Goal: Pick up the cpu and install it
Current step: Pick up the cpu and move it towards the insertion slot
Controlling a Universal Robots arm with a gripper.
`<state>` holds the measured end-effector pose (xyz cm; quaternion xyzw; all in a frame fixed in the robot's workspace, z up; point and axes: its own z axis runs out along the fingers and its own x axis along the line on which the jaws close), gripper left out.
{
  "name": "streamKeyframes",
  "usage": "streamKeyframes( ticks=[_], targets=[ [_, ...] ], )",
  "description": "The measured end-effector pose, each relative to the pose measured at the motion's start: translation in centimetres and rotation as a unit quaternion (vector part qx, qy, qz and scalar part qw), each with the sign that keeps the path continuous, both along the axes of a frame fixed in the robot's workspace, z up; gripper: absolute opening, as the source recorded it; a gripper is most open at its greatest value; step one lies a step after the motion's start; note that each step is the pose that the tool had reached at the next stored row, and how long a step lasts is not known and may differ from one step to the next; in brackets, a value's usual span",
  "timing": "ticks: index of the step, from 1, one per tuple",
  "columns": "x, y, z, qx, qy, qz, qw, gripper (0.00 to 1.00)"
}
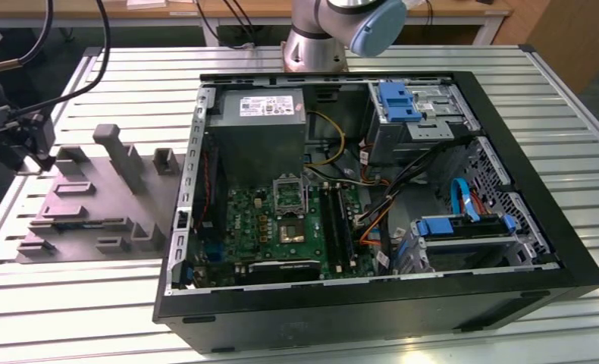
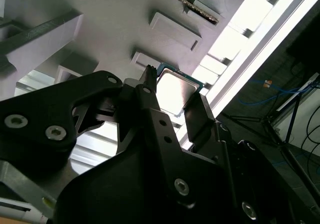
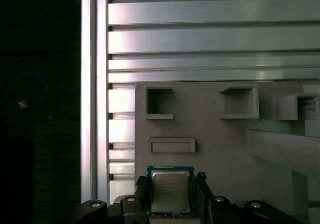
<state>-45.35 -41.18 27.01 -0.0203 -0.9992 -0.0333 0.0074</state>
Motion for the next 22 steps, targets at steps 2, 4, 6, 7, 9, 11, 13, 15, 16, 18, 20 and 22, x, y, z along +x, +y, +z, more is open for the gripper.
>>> streamKeyframes(
  ticks=[2, 4, 6, 7, 9, 11, 13, 15, 16, 18, 20, 22],
  targets=[
    [0.0, 0.0, 0.07, 0.0, -0.0001, 0.0, 1.0, 0.47],
    [0.0, 0.0, 0.15, 0.0, 0.0, 0.0, 1.0, 0.47],
    [0.0, 0.0, 0.21, 0.0, 0.0, 0.0, 1.0, 0.47],
    [0.0, 0.0, 0.25, 0.0, 0.0, 0.0, 1.0, 0.47],
    [0.0, 0.0, 0.32, 0.0, 0.0, 0.0, 1.0, 0.47],
    [0.0, 0.0, 0.4, 0.0, 0.0, 0.0, 1.0, 0.47],
    [0.0, 0.0, 0.47, 0.0, 0.0, 0.0, 1.0, 0.47],
    [0.0, 0.0, 0.56, 0.0, 0.0, 0.0, 1.0, 0.47],
    [0.0, 0.0, 0.59, 0.0, 0.0, 0.0, 1.0, 0.47],
    [0.0, 0.0, 0.67, 0.0, 0.0, 0.0, 1.0, 0.47],
    [0.0, 0.0, 0.73, 0.0, 0.0, 0.0, 1.0, 0.47],
    [0.0, 0.0, 0.8, 0.0, 0.0, 0.0, 1.0, 0.47]
  ],
)
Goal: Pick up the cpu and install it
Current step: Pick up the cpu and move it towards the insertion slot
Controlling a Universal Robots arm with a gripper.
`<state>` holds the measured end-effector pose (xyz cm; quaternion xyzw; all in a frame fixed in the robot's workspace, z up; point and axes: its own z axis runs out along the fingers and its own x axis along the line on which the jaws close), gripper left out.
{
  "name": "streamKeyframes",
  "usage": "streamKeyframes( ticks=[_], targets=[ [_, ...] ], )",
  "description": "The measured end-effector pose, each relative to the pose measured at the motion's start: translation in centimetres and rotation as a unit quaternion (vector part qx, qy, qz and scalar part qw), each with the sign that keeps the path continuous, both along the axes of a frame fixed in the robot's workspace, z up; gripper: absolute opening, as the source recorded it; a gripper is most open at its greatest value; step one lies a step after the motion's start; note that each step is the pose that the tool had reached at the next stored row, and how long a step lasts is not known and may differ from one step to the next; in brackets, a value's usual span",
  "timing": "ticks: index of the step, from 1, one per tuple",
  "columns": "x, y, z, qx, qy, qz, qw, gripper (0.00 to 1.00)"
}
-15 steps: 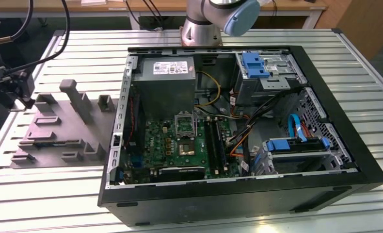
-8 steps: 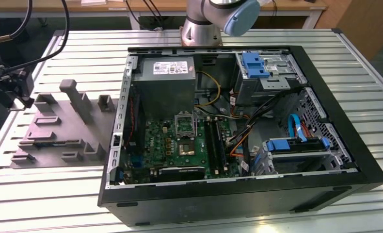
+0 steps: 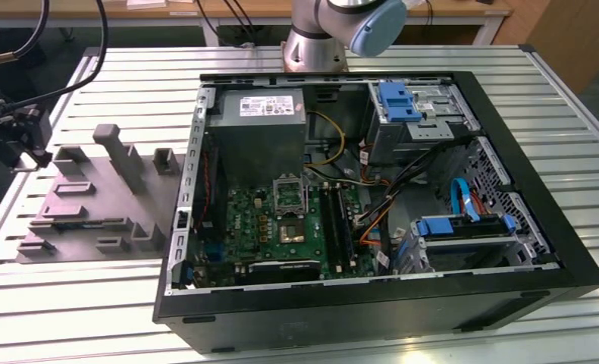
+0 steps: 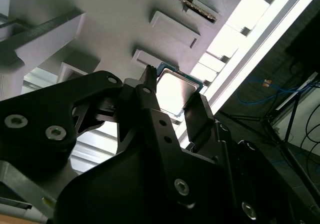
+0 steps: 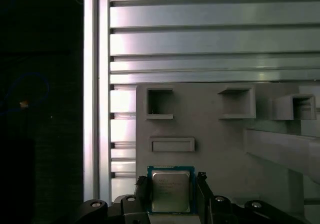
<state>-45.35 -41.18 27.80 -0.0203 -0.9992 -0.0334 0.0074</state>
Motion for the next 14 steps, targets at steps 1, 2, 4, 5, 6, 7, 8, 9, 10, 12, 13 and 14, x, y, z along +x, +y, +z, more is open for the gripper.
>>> streamKeyframes(
  ticks=[1, 2, 4, 5, 6, 7, 8, 9, 10, 12, 13, 14],
  targets=[
    [0.0, 0.0, 0.03, 0.0, 0.0, 0.0, 1.0, 0.47],
    [0.0, 0.0, 0.06, 0.0, 0.0, 0.0, 1.0, 0.47],
    [0.0, 0.0, 0.12, 0.0, 0.0, 0.0, 1.0, 0.47],
    [0.0, 0.0, 0.16, 0.0, 0.0, 0.0, 1.0, 0.47],
    [0.0, 0.0, 0.19, 0.0, 0.0, 0.0, 1.0, 0.47],
    [0.0, 0.0, 0.23, 0.0, 0.0, 0.0, 1.0, 0.47],
    [0.0, 0.0, 0.27, 0.0, 0.0, 0.0, 1.0, 0.47],
    [0.0, 0.0, 0.3, 0.0, 0.0, 0.0, 1.0, 0.47],
    [0.0, 0.0, 0.34, 0.0, 0.0, 0.0, 1.0, 0.47],
    [0.0, 0.0, 0.4, 0.0, 0.0, 0.0, 1.0, 0.47],
    [0.0, 0.0, 0.44, 0.0, 0.0, 0.0, 1.0, 0.47],
    [0.0, 0.0, 0.48, 0.0, 0.0, 0.0, 1.0, 0.47]
  ],
)
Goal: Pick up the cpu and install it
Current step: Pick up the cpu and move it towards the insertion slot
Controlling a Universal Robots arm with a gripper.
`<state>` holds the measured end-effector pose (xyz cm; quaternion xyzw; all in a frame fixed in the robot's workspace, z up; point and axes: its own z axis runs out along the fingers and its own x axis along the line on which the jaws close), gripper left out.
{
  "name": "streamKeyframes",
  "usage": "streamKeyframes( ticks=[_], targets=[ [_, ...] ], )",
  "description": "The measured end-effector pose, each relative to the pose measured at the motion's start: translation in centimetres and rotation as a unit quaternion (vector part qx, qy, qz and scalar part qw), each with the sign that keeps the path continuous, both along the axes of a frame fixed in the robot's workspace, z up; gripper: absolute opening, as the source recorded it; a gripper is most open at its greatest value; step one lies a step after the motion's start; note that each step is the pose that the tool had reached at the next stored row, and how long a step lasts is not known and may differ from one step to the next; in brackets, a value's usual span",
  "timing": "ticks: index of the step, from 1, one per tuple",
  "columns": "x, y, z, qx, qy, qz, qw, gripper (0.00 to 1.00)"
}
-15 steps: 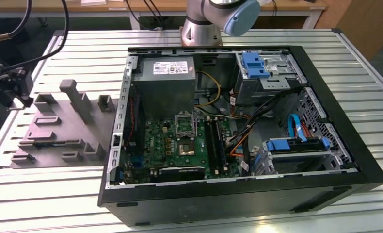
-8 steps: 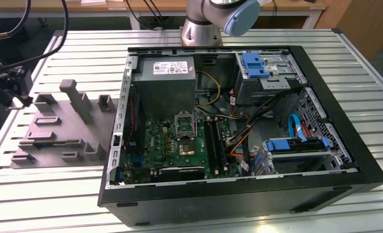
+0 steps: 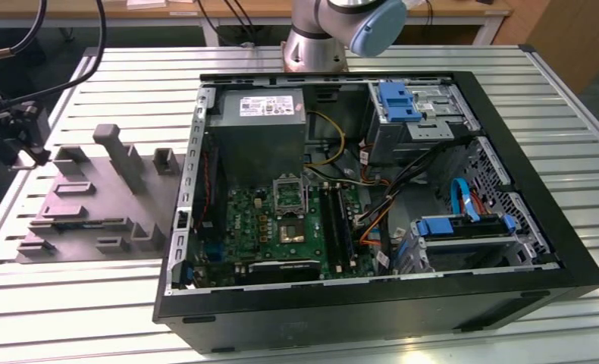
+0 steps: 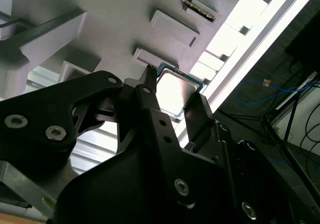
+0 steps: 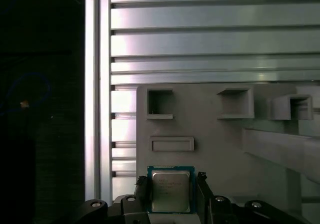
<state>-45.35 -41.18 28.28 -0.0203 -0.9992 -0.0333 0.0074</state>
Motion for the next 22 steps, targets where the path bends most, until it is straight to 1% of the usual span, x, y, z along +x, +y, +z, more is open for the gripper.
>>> streamKeyframes(
  ticks=[22],
  targets=[
    [0.0, 0.0, 0.86, 0.0, 0.0, 0.0, 1.0, 0.47]
  ],
)
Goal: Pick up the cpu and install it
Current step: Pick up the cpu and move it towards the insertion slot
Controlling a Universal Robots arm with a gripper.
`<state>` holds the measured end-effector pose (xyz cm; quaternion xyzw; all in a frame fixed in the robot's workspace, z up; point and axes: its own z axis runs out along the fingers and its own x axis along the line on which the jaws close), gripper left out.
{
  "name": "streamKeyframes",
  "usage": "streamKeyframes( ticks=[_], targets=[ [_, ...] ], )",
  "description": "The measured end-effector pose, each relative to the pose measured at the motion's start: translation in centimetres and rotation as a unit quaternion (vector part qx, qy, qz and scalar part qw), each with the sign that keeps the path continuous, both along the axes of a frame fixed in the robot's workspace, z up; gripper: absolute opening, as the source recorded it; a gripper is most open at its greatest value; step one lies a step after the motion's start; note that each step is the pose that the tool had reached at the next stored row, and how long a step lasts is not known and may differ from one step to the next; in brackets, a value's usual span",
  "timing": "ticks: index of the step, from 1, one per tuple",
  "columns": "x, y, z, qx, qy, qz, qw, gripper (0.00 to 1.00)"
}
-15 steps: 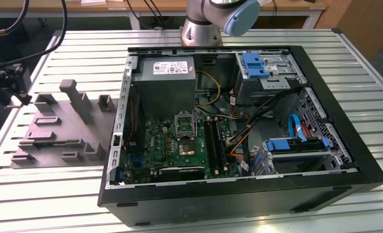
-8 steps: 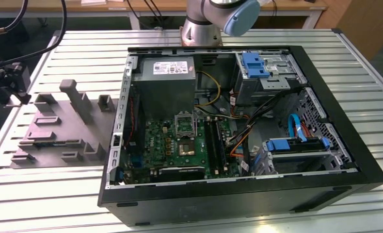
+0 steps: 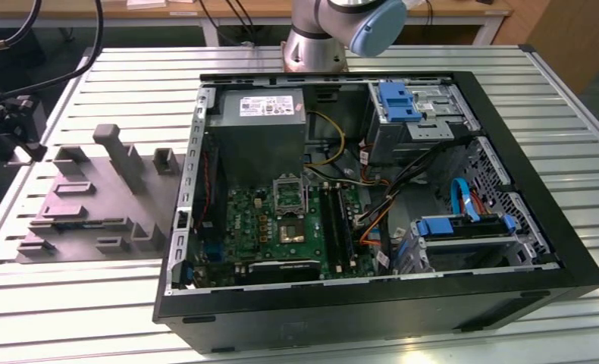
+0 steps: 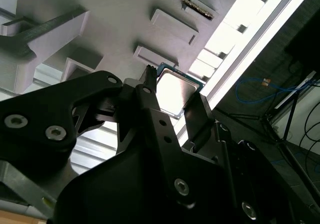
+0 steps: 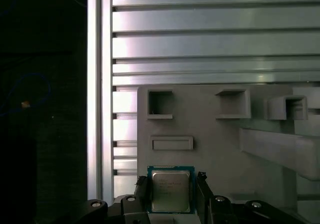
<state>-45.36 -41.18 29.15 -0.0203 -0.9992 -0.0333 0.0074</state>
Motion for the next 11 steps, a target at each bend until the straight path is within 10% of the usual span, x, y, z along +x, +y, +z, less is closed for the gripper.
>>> streamKeyframes(
  ticks=[11],
  targets=[
    [0.0, 0.0, 0.48, 0.0, 0.0, 0.0, 1.0, 0.47]
  ],
)
